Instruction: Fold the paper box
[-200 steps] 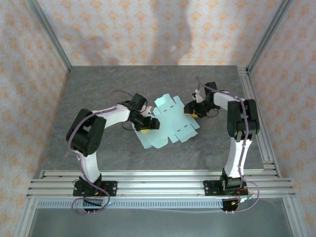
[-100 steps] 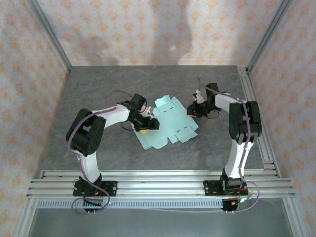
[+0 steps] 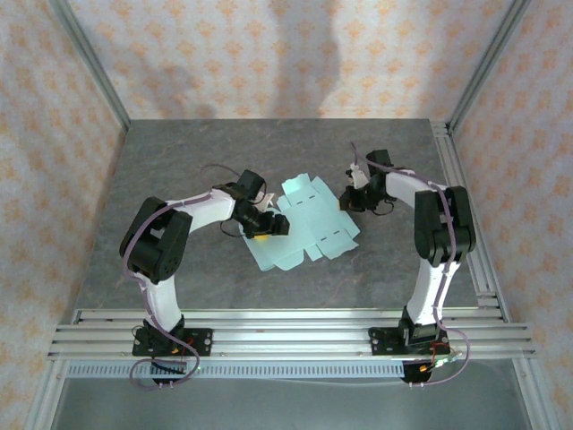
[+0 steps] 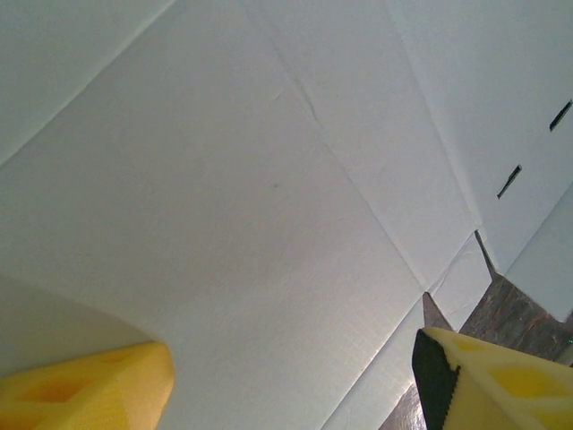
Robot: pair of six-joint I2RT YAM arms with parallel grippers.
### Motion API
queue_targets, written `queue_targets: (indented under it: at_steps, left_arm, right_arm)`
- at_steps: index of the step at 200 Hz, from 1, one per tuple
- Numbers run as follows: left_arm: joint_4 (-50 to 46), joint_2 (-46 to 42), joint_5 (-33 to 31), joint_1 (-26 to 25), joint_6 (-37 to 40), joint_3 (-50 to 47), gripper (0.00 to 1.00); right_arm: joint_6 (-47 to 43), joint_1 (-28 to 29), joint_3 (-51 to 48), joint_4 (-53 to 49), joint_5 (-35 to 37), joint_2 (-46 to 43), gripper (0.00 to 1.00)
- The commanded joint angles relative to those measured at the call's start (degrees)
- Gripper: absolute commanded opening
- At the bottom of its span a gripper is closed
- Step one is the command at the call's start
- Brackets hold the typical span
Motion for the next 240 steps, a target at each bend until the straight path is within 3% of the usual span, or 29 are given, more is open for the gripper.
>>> queue_targets:
  at_steps: [1,12,45,77,110,128,175,240]
  left_arm:
    - [-7.86,1.15,-1.83,-0.41,-0.02,-1.99,0.75]
    - [-8.51,0.21,-2.09,-0.42,-0.02,-1.47,0.75]
    - [-9.31,1.07,-2.49,-0.39,0.00,-0.61,0.75]
    - [-8.50,1.63,-2.53,-0.36,-0.33,-1.37,0.75]
    - [-7.95,1.56,-2.40,-0.42,-0.24,-2.09,0.75]
    - [-7.78,1.69,-2.55,-0.34,-0.27,-2.44,0.75]
    - [-7.16,1.55,-2.41,-0.40,-0.56,-2.72,0.75]
    - [-6.98,1.32,-1.80,-0.36,-0.37,-2.71,0.75]
  right_arm:
    - [-0.90,1.27,-2.78,2.16,9.84,-5.04,0.09]
    - [-0.69,1.41,-4.10,3.72,10.03,-6.54,0.18]
    - [-0.10,1.37,-5.19,3.57,6.72,-6.79,0.33]
    - [0.32,1.39,-5.17,2.05,3.61,-5.74,0.41]
    - [4.85,0.35,-5.72,4.69,8.40,-5.89,0.58]
    - [4.98,0.00,-4.97,3.94,6.63,-4.74,0.59]
    - [3.70,0.40,-4.02,1.18,-1.52,-2.09,0.51]
    - [1.76,0.97,-5.44,1.07,-0.03,-4.24,0.09]
